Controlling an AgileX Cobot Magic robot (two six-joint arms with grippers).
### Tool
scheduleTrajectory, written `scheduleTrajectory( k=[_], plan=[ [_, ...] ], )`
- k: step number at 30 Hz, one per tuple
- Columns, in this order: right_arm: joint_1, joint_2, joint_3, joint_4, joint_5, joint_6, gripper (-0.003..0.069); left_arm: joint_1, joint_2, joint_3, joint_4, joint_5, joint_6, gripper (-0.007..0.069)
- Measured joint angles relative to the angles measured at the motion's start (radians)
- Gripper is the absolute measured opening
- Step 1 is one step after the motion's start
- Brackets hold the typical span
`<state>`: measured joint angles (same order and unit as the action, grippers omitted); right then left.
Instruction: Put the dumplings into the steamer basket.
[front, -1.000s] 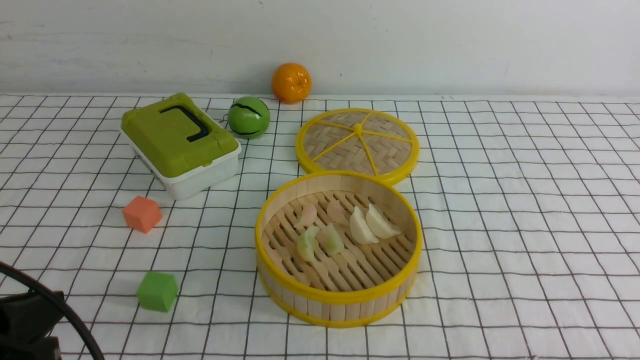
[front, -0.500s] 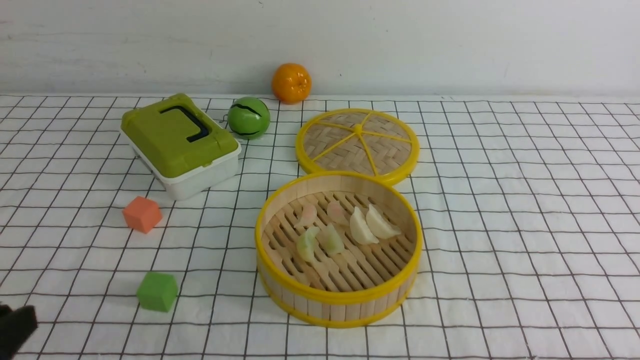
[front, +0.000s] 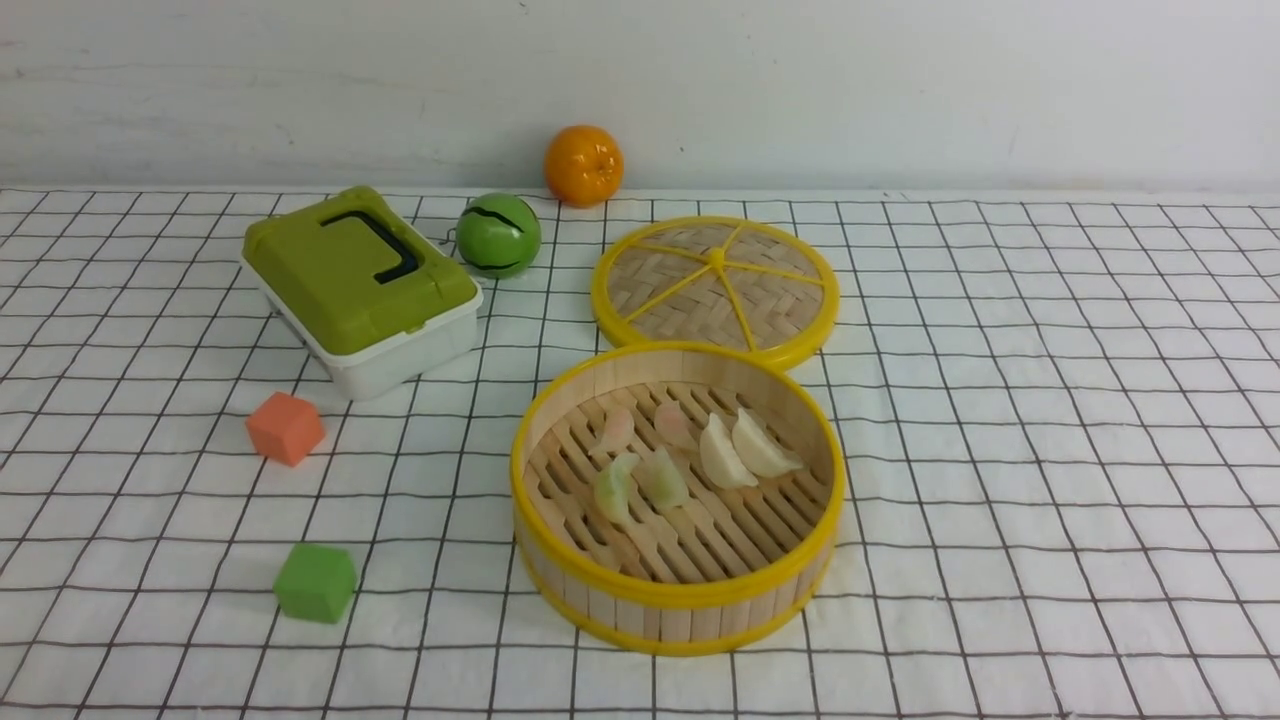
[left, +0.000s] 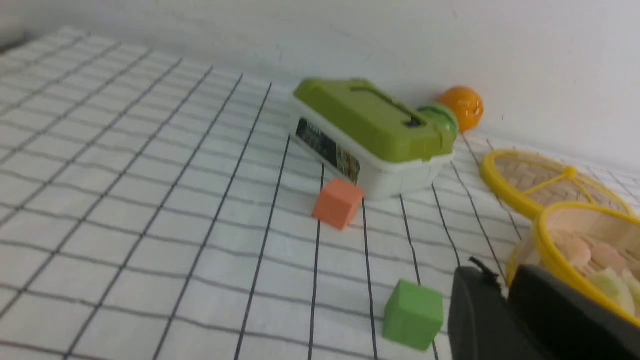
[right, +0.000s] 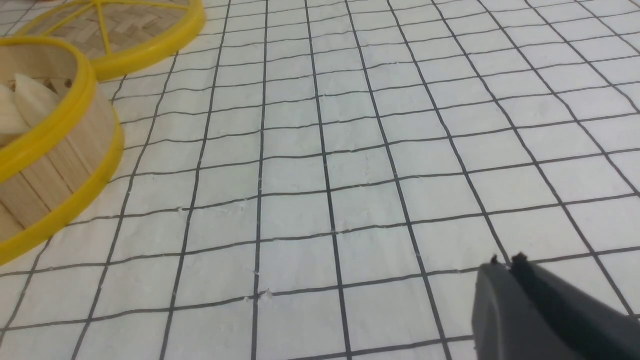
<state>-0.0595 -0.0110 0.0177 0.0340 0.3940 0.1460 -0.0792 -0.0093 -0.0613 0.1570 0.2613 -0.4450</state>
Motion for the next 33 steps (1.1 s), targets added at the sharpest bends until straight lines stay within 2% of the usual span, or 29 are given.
scheduleTrajectory(
  k=[1,3,7,9,13,33],
  plan=[
    [0.0,0.0,0.0,0.0,0.0,0.0,0.0023,0.0,0.0,0.004,-0.004,-0.001,0.005,0.0062],
    [0.0,0.0,0.0,0.0,0.0,0.0,0.0027,0.0,0.0,0.053,-0.047,-0.012,0.065,-0.0012],
    [0.0,0.0,0.0,0.0,0.0,0.0,0.0031,0.0,0.0,0.088,-0.12,-0.008,0.175,-0.0013],
    [0.0,0.0,0.0,0.0,0.0,0.0,0.0031,0.0,0.0,0.091,-0.177,0.043,0.239,-0.0013],
    [0.0,0.0,0.0,0.0,0.0,0.0,0.0033,0.0,0.0,0.091,-0.214,0.113,0.265,-0.0013],
    [0.0,0.0,0.0,0.0,0.0,0.0,0.0057,0.0,0.0,0.091,-0.195,0.119,0.269,-0.0013]
  ],
)
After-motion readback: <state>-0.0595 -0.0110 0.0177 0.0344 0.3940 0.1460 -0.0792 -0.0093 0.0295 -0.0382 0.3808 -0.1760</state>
